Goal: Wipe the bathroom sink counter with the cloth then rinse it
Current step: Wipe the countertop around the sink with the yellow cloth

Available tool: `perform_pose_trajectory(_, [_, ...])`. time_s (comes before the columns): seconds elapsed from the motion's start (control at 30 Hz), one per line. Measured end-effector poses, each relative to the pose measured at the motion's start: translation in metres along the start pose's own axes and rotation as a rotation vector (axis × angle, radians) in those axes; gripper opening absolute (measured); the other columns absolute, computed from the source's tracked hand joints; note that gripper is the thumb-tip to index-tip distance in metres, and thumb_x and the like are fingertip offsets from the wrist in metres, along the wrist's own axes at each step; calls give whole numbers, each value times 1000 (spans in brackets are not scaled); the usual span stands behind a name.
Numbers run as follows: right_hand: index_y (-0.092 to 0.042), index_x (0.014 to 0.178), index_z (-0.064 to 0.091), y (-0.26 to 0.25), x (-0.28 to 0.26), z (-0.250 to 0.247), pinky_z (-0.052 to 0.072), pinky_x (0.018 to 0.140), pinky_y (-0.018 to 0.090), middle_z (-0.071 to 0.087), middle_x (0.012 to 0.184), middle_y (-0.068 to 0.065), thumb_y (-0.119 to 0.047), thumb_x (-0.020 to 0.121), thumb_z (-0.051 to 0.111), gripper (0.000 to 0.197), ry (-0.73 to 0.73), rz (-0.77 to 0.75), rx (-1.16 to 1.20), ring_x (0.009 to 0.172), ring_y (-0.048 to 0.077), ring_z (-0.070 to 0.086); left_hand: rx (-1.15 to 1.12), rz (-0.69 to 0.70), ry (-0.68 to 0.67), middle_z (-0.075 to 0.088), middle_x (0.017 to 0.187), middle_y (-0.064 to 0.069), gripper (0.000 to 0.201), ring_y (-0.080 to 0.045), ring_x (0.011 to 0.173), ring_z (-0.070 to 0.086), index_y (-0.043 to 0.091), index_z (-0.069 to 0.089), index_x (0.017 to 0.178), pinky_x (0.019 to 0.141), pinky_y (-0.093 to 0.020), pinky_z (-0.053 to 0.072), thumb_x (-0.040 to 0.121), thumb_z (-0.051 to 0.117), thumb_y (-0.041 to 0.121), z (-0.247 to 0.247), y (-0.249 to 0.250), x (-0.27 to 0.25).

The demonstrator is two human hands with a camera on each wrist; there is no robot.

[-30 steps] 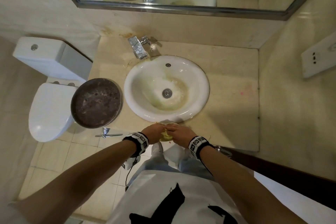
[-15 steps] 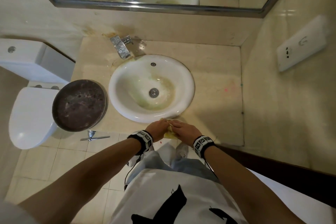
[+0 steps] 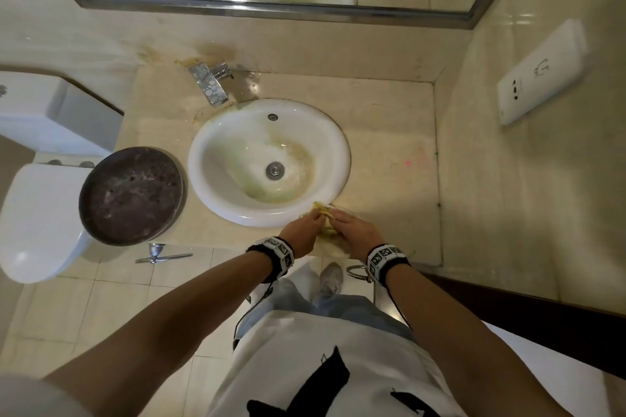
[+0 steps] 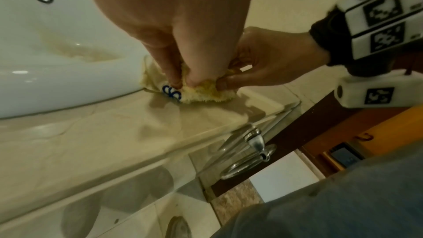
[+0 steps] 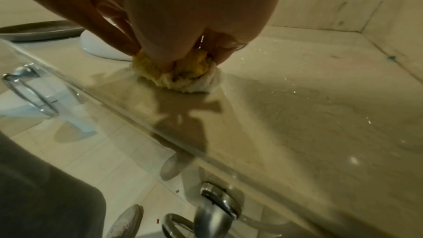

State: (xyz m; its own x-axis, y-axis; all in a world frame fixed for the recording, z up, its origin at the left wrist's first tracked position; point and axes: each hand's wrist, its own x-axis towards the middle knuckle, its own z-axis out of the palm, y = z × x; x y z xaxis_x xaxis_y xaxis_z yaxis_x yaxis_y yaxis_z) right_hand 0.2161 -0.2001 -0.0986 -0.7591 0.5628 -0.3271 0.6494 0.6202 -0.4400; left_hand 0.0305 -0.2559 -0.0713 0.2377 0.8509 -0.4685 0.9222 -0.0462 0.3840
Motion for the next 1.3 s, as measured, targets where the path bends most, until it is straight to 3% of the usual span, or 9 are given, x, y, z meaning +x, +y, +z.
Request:
perform_pose_trajectory(0.13, [-27,144,53,0,-2,4,51,105,39,41,158,-5,-30,95,62,50,73,-2,49,141,20,44,-18,-42,-8,47,133,-13,42,-34,105,59,7,45,131,76,-41,49,90,53,1,-8,7,7])
perform_pose_trajectory(0.27, [-15,129,65,-10,-6,-5,58,87,46,60,139,6,-17,89,69,40,161,-86,46,116,31,59,-65,-63,128,55,120,-18,35,-38,94,61,2,50,123,68,-40,47,88,52,5,-18,9,-2])
perform_pose_trajectory(0.43, [-14,121,69,-36,-9,-10,58,82,36,66,128,5,-32,94,56,35,244,-248,90,106,26,63,-101,25,229,58,100,-14,27,-36,75,60,2,56,105,56,-33,40,80,63,11,-21,-9,-37])
perform_pose_trajectory(0.57, [-16,122,68,-58,-3,-4,58,72,33,66,129,1,-37,91,48,42,175,-312,14,104,24,65,-87,23,171,59,104,-12,35,-35,78,62,6,55,111,58,-36,45,79,64,16,-15,-27,-59])
perform_pose_trajectory(0.63, [-15,121,68,-62,0,4,57,70,32,66,129,0,-30,88,57,38,127,-326,-45,102,22,65,-47,3,96,60,111,-9,38,-33,86,63,11,55,120,64,-39,50,83,61,17,-8,-37,-61])
perform_pose_trajectory(0.73, [-9,117,69,-59,3,28,59,67,41,65,128,7,-12,78,73,40,36,-344,-127,98,29,64,33,15,-33,60,124,0,46,-26,99,64,25,55,133,79,-42,55,88,60,16,4,-45,-62])
perform_pose_trajectory(1.0, [-10,115,71,-50,-7,42,62,79,39,61,139,9,-10,74,81,43,88,-349,-143,113,31,66,120,56,-74,60,131,4,49,-24,103,64,27,61,128,76,-35,54,86,58,2,14,-40,-54])
perform_pose_trajectory(1.17, [-8,106,75,-48,-14,35,63,69,37,67,130,10,-15,65,88,44,103,-301,-108,109,31,69,137,30,-71,66,118,0,51,-26,99,66,24,63,124,77,-37,55,82,55,-5,11,-29,-42])
perform_pose_trajectory(1.3, [-8,112,72,-37,-16,38,63,67,35,66,133,8,-18,67,86,49,78,-212,-91,115,28,66,172,35,-59,69,108,-5,48,-29,96,67,20,62,124,75,-38,54,84,54,-4,8,-19,-26])
